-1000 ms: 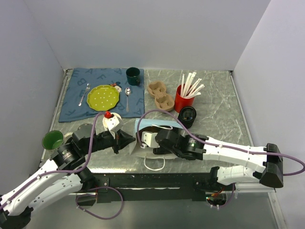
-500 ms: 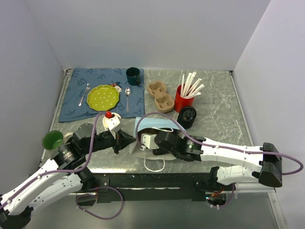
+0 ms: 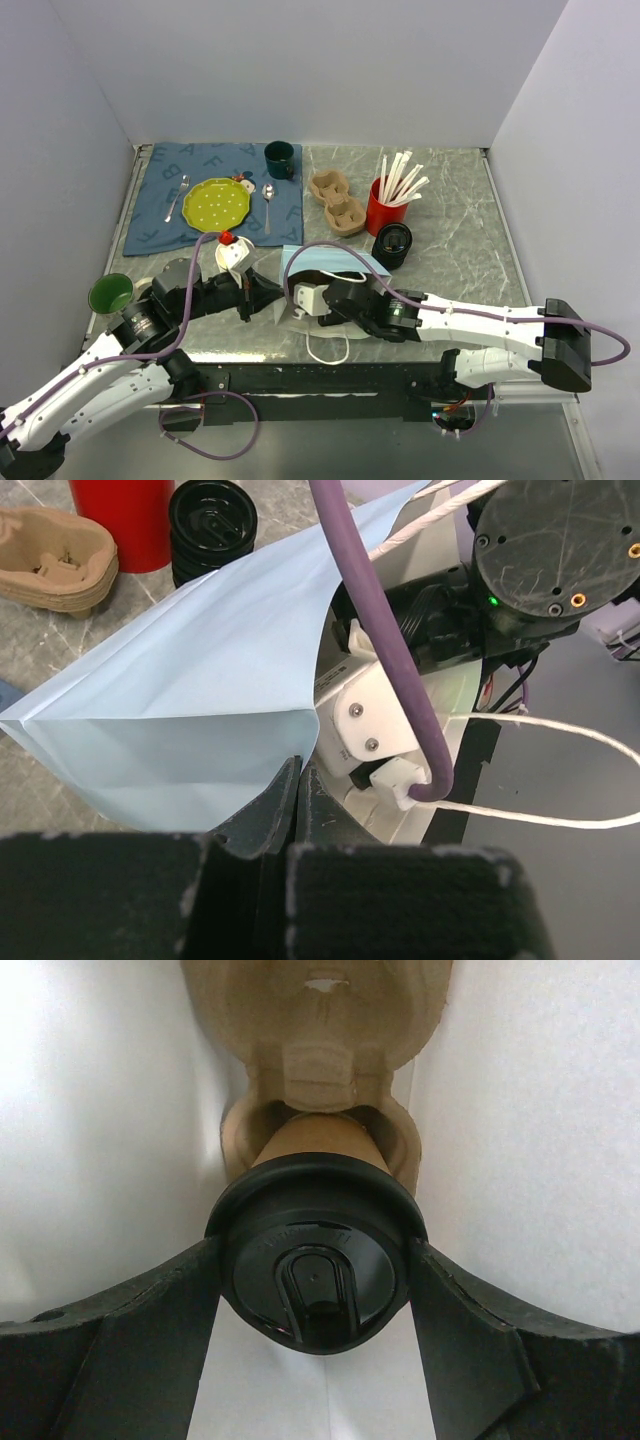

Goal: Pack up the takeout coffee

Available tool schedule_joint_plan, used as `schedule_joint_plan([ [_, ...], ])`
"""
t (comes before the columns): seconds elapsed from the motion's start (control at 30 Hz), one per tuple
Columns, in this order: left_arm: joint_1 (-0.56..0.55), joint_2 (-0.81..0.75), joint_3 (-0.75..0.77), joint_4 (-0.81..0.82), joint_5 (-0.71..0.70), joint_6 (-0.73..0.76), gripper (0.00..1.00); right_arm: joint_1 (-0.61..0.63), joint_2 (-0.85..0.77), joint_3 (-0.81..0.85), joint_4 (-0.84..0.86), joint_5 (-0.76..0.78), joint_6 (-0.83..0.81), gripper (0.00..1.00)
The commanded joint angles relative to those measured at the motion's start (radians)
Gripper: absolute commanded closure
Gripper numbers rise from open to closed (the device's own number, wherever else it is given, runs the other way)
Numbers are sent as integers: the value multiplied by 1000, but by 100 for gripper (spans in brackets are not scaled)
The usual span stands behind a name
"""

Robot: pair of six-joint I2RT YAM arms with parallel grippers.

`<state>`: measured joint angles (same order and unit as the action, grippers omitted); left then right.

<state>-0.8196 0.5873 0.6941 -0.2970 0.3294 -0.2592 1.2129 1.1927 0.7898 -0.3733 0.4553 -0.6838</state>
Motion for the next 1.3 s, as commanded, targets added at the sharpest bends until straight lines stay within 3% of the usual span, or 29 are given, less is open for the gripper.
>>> schedule_joint_plan([
  [0.0, -3, 3, 12, 42, 34, -38, 99, -1, 11, -37, 128, -10, 0, 62],
  [0.23, -3, -1, 13, -4, 19, -45, 99, -3, 15, -61, 246, 28, 29, 64],
  [0.6, 5, 22, 21, -4, 2, -51, 99, -13, -47, -129, 272, 46, 67, 63],
  [1.27, 19, 60, 59, 32, 8, -110, 99, -36, -21, -158, 218, -17, 92, 50],
])
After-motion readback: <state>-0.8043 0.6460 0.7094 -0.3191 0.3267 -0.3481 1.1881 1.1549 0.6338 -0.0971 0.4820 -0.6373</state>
